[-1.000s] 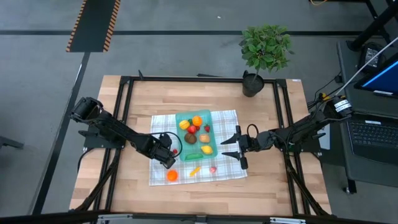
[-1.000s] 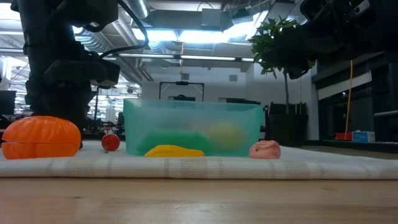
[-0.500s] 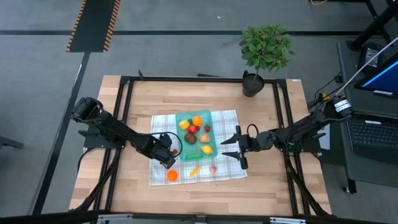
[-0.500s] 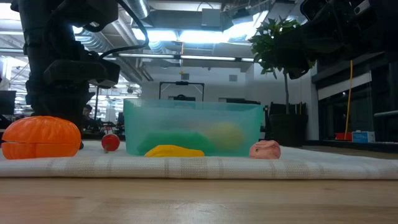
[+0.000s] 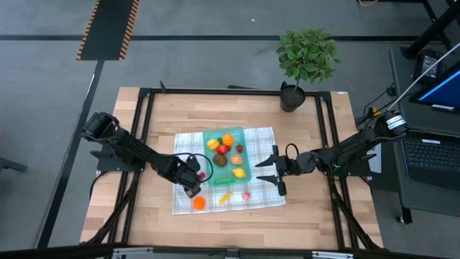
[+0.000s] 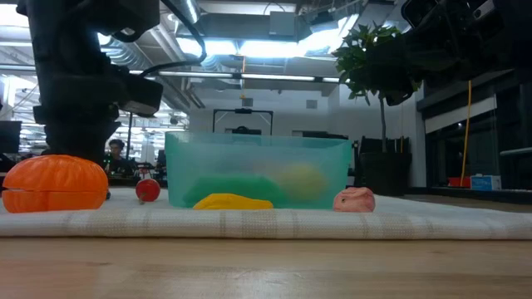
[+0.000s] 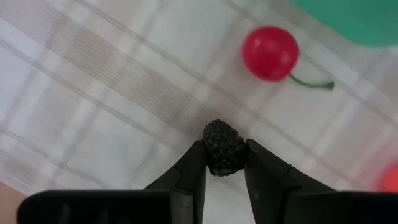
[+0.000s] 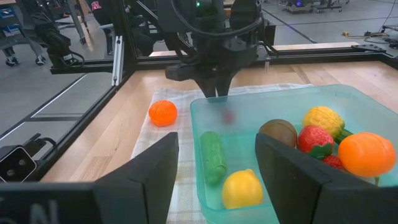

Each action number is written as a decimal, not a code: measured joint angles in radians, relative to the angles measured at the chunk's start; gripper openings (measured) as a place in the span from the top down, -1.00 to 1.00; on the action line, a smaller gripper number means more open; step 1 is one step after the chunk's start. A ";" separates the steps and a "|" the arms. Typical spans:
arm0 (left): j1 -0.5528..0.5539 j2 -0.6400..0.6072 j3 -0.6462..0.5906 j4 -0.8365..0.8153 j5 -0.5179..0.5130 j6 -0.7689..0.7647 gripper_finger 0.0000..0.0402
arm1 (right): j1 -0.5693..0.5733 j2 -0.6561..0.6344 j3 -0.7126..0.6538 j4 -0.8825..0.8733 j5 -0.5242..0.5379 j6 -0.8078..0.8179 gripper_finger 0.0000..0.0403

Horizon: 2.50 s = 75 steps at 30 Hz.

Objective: Pick and placing Produce into tupperware
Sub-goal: Put the black raspberry into the blue bin

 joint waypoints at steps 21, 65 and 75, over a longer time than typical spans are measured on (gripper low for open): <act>-0.017 -0.009 0.295 -0.259 -0.125 0.291 0.58 | 0.000 0.000 0.000 0.000 0.000 0.000 -0.07; -0.115 -0.638 -0.452 0.879 -0.211 0.924 0.61 | 0.069 0.000 0.000 0.084 -0.002 -0.090 -0.07; 0.004 -0.641 -0.504 0.990 -0.065 0.988 0.61 | 0.064 0.000 0.000 0.080 -0.001 -0.089 -0.07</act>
